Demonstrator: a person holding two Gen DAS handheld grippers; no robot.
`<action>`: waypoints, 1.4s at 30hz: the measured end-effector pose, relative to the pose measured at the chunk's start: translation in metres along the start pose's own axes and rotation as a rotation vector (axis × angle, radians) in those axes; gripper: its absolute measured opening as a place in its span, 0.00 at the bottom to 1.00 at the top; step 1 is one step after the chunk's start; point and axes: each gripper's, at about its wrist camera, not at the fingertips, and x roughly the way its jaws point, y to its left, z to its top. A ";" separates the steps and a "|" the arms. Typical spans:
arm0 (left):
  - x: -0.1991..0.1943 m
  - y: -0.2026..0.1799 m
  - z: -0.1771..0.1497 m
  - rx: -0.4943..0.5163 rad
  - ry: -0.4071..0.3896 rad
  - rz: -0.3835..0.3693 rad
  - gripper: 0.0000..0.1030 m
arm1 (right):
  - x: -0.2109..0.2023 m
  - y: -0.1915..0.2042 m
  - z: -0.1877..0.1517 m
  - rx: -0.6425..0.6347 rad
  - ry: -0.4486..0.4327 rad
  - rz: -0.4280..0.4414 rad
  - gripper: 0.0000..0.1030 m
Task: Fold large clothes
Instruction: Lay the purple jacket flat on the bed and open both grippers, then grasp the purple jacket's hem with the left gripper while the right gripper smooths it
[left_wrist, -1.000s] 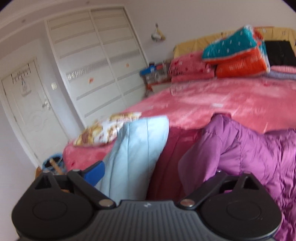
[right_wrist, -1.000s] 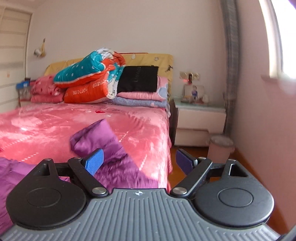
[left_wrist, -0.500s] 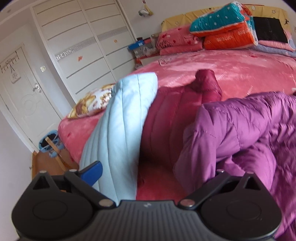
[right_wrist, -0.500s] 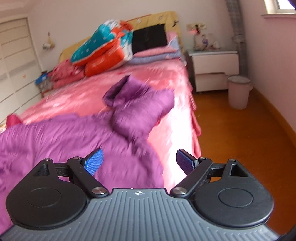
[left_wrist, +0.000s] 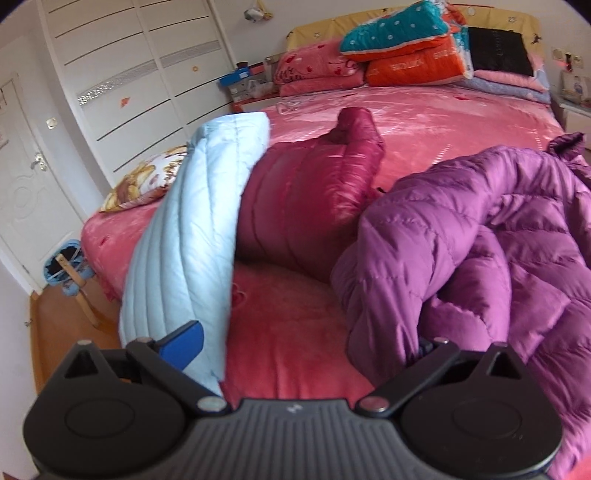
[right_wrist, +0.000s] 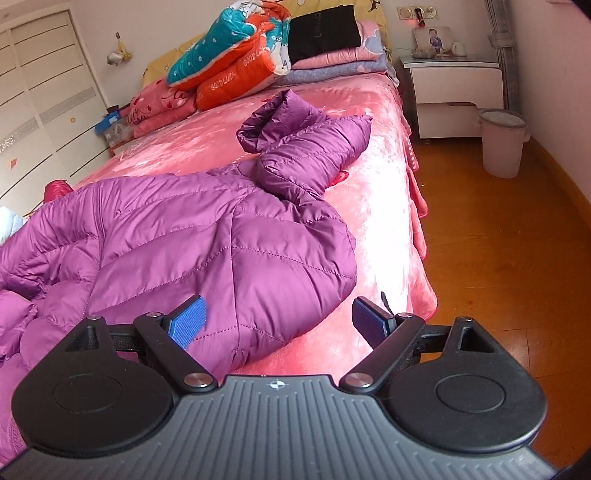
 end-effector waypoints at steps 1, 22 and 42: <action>-0.004 -0.001 -0.002 0.001 -0.010 -0.014 0.99 | -0.002 0.000 0.000 0.000 0.000 -0.001 1.00; -0.103 -0.069 -0.041 -0.060 -0.217 -0.392 0.99 | 0.007 -0.010 -0.009 0.035 0.089 0.075 1.00; -0.036 -0.225 -0.058 0.309 -0.133 -0.417 0.93 | 0.035 -0.006 -0.001 0.145 0.150 0.364 1.00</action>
